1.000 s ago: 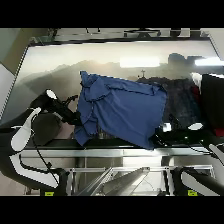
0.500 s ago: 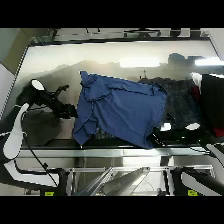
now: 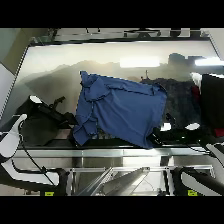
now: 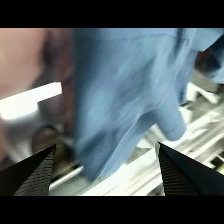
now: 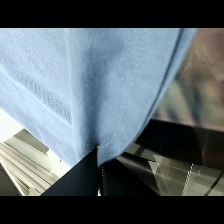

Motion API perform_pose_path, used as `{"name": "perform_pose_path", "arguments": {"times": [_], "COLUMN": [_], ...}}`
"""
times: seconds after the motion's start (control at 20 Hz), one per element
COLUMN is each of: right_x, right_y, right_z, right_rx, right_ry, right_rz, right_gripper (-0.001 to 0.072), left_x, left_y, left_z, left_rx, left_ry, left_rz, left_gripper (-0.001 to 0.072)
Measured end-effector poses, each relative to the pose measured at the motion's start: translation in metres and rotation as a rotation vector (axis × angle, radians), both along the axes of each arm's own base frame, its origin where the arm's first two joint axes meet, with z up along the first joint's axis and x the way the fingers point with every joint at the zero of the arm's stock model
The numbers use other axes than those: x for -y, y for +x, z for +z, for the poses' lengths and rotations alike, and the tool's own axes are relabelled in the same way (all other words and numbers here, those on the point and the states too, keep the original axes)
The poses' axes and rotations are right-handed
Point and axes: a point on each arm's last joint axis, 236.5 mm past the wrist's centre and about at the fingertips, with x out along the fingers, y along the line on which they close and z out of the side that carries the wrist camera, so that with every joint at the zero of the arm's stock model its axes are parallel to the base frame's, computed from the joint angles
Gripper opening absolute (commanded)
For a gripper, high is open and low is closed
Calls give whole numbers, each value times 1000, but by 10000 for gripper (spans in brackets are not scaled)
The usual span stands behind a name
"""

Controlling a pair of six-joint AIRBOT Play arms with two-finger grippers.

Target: Fold the shirts.

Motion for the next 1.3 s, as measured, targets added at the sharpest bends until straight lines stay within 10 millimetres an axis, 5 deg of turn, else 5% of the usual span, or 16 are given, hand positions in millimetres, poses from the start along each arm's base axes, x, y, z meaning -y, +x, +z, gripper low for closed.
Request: {"name": "perform_pose_path", "arguments": {"times": [0.15,0.35,0.5,0.65,0.8,0.9,1.05,1.15,1.3], "right_x": [0,-2,-7,3,44,75,98,97,92], "right_y": [0,3,19,71,120,121,86,62,48], "right_z": [0,4,35,126,283,396,533,587,616], "right_rx": [2,22,97,342,738,1014,1360,1503,1578], "right_ry": [1,11,72,153,164,93,-90,-218,-293], "right_rz": [1,3,21,-7,-84,-124,-170,-184,-179], "right_gripper": [20,19,19,18,18,18,18,17,17], "left_x": [20,37,48,66,77,69,49,40,35], "left_y": [-12,-12,12,53,77,62,2,-35,-59], "left_z": [-13,-8,33,130,290,419,562,619,651], "left_rx": [-41,-17,91,320,687,1018,1484,1741,1939], "left_ry": [-52,-93,-156,-327,-595,-763,-803,-686,-462], "left_rz": [-20,-74,-78,-39,-4,-4,-14,10,57], "left_gripper": [53,7,8,8,9,29,34,34,35]}}
